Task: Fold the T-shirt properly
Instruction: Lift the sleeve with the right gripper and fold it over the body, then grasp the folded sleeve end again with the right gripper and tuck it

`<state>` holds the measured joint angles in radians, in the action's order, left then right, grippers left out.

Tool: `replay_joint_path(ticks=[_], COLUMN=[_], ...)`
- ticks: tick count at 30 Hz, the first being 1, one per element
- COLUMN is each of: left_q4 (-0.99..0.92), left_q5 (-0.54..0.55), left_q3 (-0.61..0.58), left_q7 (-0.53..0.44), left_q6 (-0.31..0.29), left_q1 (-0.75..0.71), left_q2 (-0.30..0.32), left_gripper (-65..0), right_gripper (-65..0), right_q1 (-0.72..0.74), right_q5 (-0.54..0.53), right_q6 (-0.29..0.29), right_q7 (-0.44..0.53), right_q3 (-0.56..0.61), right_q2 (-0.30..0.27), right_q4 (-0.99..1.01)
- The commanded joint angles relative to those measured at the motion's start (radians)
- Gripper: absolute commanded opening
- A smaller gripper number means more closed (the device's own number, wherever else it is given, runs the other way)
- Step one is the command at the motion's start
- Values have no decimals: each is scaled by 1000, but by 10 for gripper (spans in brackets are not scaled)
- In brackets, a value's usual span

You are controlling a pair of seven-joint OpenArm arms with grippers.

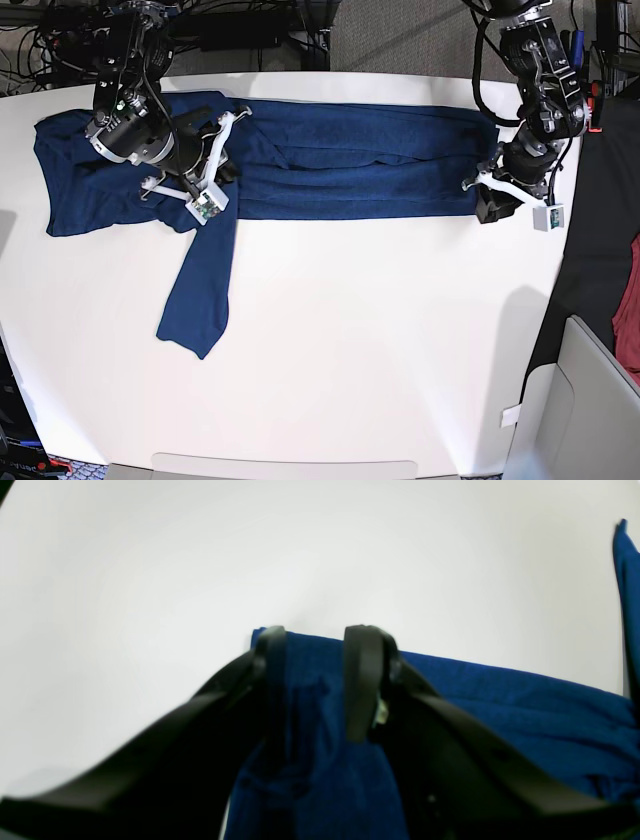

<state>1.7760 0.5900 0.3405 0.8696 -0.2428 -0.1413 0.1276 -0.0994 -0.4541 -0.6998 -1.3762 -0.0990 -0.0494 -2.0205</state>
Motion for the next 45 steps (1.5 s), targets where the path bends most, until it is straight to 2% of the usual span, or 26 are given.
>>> replay_joint_path(ticks=[1,3,8,11,14,16,20,23,25,29,31,34,38,45], left_q4=[18,18,18,18,18,18,18,18,18,18,18,18,18,18], left_q5=[14,14,14,14,14,14,14,14,14,14,14,14,14,14], left_q3=[2,2,2,-1,-2,-1,-5,-1,-1,-1,-1,-1,-1,1], left_q7=[-20,-20,-20,-20,-20,-20,-19,-19,-19,-19,-19,-19,-19,-20], left_q6=[-5,-5,-5,-5,-5,-5,-5,-5,-5,-5,-5,-5,-5,-5], left_q1=[12,12,16,16,16,18,18,16,15,12,12,10,10,-5], left_q2=[8,8,8,8,-10,-24,-26,-26,-26,-26,-27,-27,-29,-39], left_gripper=[-456,-456,-456,-456,-456,-456,-456,-456,-456,-456,-456,-456,-456,-456], right_gripper=[-641,-641,-639,-637,-625,-577,-412,-317,-285,-280,-280,-280,-280,-280], right_q1=[10,10,-6,-15,-18,-18,-13,-7,23,151,229,332,444,541], right_q5=[-38,-85,-137,-186,-193,-193,-197,-197,-197,-182,-116,35,234,525], right_q6=[2,2,2,2,2,2,2,2,2,2,2,2,2,2], right_q7=[-19,-20,-20,-20,-20,-20,-20,-20,-20,-20,-20,-1,18,238], right_q3=[-3,-2,11,46,86,101,92,35,-43,-233,-278,-275,-199,-26], right_q2=[-5,-8,-60,-106,-123,-140,-154,-152,-149,-146,-146,-146,-108,-60], right_q4=[-19,-19,-15,-13,-12,-12,-13,-13,-13,-3,33,122,228,407])
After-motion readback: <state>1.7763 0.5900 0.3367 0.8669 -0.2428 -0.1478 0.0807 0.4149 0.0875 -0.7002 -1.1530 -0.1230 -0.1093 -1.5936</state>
